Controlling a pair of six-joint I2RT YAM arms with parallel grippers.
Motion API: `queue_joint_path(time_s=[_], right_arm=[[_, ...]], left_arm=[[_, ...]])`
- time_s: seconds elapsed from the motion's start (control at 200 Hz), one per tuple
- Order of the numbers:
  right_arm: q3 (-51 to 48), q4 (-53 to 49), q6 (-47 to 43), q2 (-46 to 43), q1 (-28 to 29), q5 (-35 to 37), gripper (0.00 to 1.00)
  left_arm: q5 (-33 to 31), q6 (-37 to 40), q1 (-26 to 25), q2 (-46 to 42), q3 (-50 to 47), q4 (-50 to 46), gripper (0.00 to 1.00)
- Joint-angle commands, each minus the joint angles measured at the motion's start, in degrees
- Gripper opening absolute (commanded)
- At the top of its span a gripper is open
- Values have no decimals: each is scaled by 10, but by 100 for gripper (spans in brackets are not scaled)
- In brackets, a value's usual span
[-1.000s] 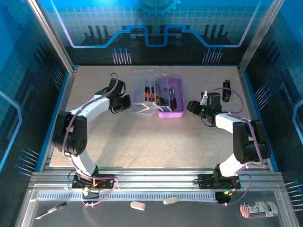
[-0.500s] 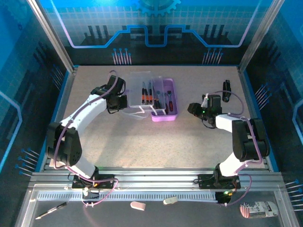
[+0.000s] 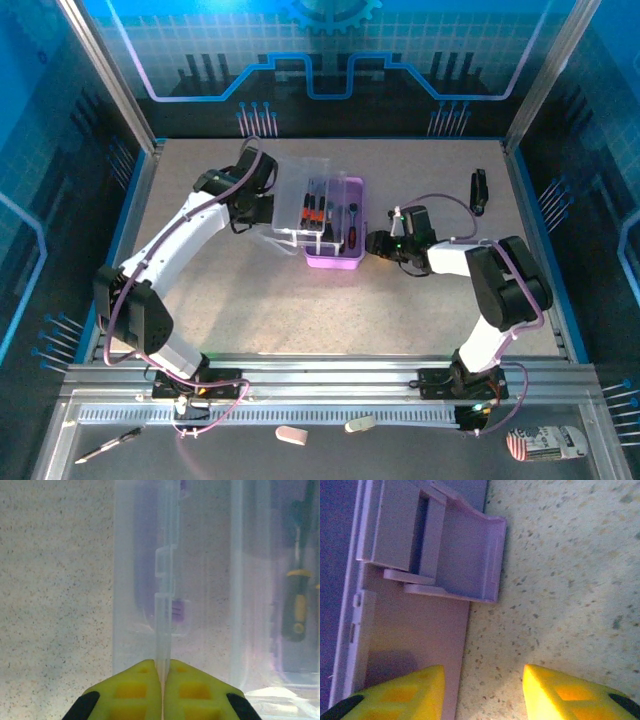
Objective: Pack the tool kit
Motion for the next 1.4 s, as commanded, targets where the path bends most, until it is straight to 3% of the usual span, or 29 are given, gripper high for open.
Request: queue_joint_path(time_s=[0.0, 0.21, 0.425, 0.75, 1.04, 1.111, 1.391], right_arm=[[9, 37, 11, 14, 17, -11, 45], [10, 54, 25, 29, 21, -17, 45], [10, 58, 31, 31, 21, -15, 45], [1, 61, 38, 22, 19, 10, 45], [-14, 64, 46, 6, 5, 25, 46], [-18, 63, 47, 1, 3, 31, 46], [-26, 66, 49, -13, -2, 37, 47]], left_arm=[[36, 2, -42, 1, 55, -3, 0], [40, -11, -98, 42, 100, -32, 0], [63, -21, -144, 74, 140, -49, 27], [238, -33, -165, 109, 174, 7, 34], [303, -47, -167, 109, 179, 40, 40], [286, -49, -167, 104, 174, 44, 40], [115, -51, -153, 99, 171, 9, 49]])
